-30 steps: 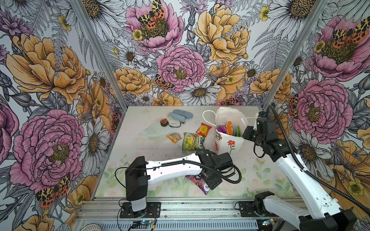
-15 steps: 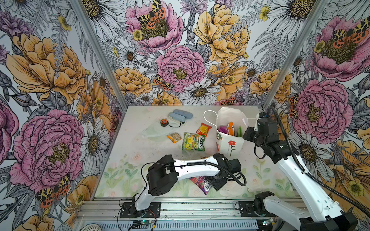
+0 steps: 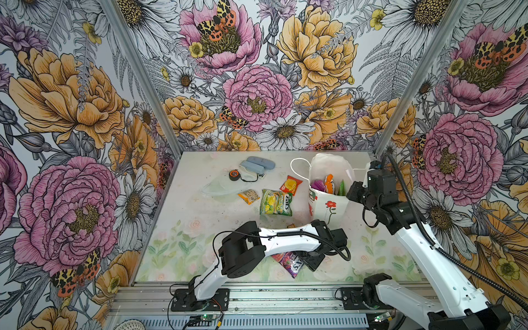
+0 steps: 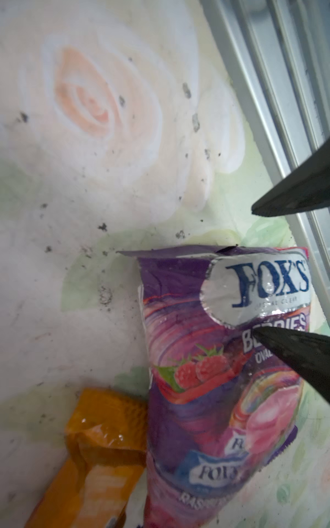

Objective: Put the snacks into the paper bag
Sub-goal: 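Lower the left gripper and close it on the purple bag's end, then lift the purple bag with the left gripper and carry it over the paper bag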

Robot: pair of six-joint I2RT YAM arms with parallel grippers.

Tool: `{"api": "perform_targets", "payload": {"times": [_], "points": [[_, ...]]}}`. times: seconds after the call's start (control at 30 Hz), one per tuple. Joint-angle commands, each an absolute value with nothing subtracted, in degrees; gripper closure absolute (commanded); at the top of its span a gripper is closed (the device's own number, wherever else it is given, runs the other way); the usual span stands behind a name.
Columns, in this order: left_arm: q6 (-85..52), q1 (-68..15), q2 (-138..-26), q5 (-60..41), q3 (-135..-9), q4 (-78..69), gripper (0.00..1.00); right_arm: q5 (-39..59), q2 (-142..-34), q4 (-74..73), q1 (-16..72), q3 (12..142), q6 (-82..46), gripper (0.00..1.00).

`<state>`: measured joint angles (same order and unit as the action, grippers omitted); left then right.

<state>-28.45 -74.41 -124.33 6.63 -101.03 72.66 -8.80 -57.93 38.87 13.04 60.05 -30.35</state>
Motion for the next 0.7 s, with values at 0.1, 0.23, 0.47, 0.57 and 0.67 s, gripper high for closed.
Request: {"api": "perform_targets", "payload": {"times": [0.1, 0.23, 0.47, 0.57, 0.67], "points": [[-30.7, -74.9, -127.5, 8.5, -101.6, 74.2, 0.43, -10.3, -56.2, 35.9, 12.3, 59.6, -30.3, 1.0], [-30.9, -74.9, -128.6, 8.4, -101.7, 74.4, 0.49, -10.4, -56.0, 35.9, 12.4, 59.4, -30.2, 1.0], [-30.9, -75.0, -128.4, 9.7, -102.0, 75.3, 0.67, -10.3, -55.8, 35.9, 12.4, 59.2, -30.3, 1.0], [-30.2, -75.2, -127.4, 10.3, -102.0, 75.3, 0.74, -10.4, -55.7, 35.9, 12.3, 59.2, -30.4, 1.0], [-30.0, -75.7, -125.6, 11.5, -102.3, 75.2, 0.8, -10.4, -55.7, 35.9, 12.2, 59.1, -30.4, 1.0]]}}
